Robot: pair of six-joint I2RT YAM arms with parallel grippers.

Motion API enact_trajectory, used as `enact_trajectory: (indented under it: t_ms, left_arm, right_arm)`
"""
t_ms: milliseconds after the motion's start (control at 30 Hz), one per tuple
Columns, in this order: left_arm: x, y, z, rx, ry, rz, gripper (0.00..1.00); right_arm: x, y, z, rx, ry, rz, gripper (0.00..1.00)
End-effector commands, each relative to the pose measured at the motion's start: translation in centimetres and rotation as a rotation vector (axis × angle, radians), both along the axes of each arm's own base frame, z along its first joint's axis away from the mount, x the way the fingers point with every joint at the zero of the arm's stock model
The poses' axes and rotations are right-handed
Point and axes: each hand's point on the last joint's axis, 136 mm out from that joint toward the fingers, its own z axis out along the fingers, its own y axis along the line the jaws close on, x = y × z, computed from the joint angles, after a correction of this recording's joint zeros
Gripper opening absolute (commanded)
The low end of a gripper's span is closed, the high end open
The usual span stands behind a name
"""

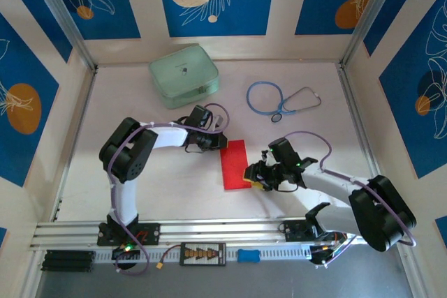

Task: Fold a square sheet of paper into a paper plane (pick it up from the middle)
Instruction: Fold the triangle a second time at the center of the table.

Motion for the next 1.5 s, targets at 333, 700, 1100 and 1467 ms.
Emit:
enact_trajectory:
  t_ms: [333, 700, 1100, 1467]
  left_arm:
    - [-1.4, 1.4, -2.7, 0.067, 0.059, 0.001, 0.11]
    - [-1.4, 1.2, -2.7, 0.059, 0.062, -0.001, 0.11]
    - [-1.2, 1.0, -2.6, 0.052, 0.061, 0.000, 0.11]
    - [-0.9, 0.4, -1.9, 0.032, 0.052, -0.017, 0.11]
  right_arm:
    - [0.2, -0.2, -1.1, 0.009, 0.024, -0.019, 0.49]
    - [1.3, -0.6, -1.3, -0.004, 0.008, -0.039, 0.49]
    - [1.3, 0.3, -1.2, 0.073, 0.019, -0.003, 0.45]
    - [2.4, 0.9, -0.4, 0.132, -0.018, 0.007, 0.42]
